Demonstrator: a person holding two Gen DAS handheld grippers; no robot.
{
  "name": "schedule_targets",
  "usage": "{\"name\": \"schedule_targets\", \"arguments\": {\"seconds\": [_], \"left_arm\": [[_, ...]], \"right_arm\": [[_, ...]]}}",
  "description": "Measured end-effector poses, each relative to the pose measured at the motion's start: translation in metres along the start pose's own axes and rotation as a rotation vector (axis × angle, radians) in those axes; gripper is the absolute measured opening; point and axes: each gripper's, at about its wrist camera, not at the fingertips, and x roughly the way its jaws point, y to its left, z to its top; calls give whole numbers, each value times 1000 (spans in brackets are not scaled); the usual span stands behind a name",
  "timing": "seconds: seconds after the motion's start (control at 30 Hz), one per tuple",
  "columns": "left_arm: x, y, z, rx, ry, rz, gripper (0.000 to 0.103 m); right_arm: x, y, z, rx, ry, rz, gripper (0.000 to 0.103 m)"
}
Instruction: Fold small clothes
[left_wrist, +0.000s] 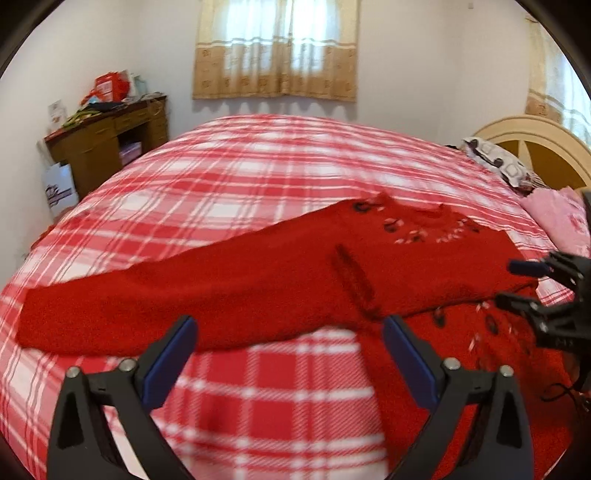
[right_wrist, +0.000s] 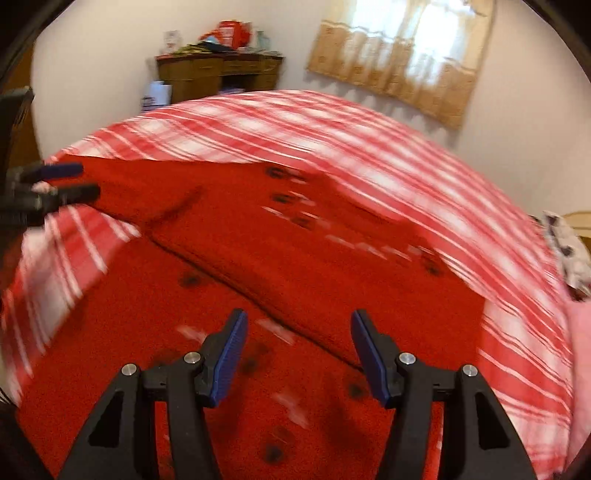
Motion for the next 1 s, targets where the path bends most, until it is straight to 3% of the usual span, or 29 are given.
{"name": "schedule_targets", "arguments": {"seconds": [0.17, 0.27, 0.37, 0.4, 0.43, 0.47, 0.53, 0.8, 0.93, 1.0], "left_arm": [[26, -31, 18, 17, 17, -67, 86], [49, -50, 23, 58, 55, -57, 77], [80, -59, 19, 65, 135, -42, 55], [88, -59, 17, 57, 168, -38, 36], [97, -55, 14, 31, 202, -46, 25], [95, -53, 12, 11, 186, -57, 24], [89, -53, 10, 13, 169, -78, 9], [50, -42, 9, -32, 82, -93, 7], [61, -34, 7, -45, 105, -82, 7], [70, -34, 3, -42, 131, -84, 8]], "right_arm": [[-8, -38, -33, 130, 6, -32, 59], [-14, -53, -50, 171, 2, -58, 59], [-18, -67, -57, 208, 1, -91, 59], [-17, -74, -57, 223, 3, -110, 59], [-16, -80, -58, 236, 4, -125, 59], [-15, -85, -57, 251, 6, -143, 59], [-10, -97, -55, 290, 14, -179, 59], [13, -104, -49, 340, 35, -188, 59], [9, -103, -43, 365, 1, -141, 59], [19, -101, -38, 341, 32, -114, 59]]}}
